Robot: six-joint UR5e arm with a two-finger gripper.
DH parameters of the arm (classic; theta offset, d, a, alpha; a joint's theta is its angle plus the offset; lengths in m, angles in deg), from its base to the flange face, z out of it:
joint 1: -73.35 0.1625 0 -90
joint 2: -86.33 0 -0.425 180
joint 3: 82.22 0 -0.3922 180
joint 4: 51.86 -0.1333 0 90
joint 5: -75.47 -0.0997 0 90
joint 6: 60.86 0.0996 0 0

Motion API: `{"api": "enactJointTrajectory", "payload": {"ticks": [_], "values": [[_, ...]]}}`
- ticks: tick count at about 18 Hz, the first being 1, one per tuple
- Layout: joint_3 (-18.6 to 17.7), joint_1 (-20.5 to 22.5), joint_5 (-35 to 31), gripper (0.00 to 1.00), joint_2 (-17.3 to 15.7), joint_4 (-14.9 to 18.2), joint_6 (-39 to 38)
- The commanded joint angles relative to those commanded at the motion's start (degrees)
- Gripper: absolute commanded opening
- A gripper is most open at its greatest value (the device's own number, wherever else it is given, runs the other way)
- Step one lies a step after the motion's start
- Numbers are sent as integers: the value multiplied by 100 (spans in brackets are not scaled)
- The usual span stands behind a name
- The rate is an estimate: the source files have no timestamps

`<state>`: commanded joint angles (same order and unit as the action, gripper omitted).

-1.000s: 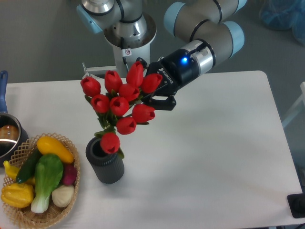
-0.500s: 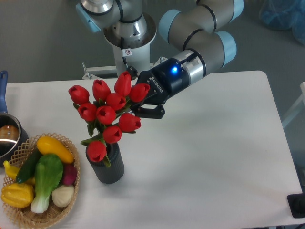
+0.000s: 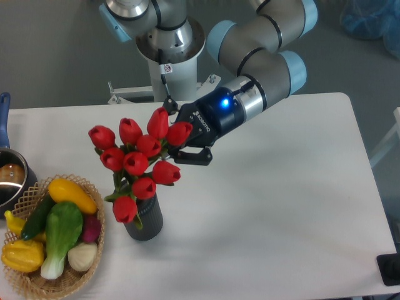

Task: Insert the flowers into the vase
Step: 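Lower the tulip stems down into the black vase opening, then open the gripper to release the tulip stems in the vase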

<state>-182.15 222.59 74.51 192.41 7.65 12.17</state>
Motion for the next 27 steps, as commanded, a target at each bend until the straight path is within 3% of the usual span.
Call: {"api": "enactJointTrajectory", "payload": {"ticks": [9,17,24,25,27], "values": [[-474,-123,-501,20,123,-150,413],[-589,-176,-633,28,150,-159,422],[-589,-185,-748,55,194,-150,422],[-598,-185,-748,64,194,-141,422],[-633,-176,-748,100,185,-141,413]]}}
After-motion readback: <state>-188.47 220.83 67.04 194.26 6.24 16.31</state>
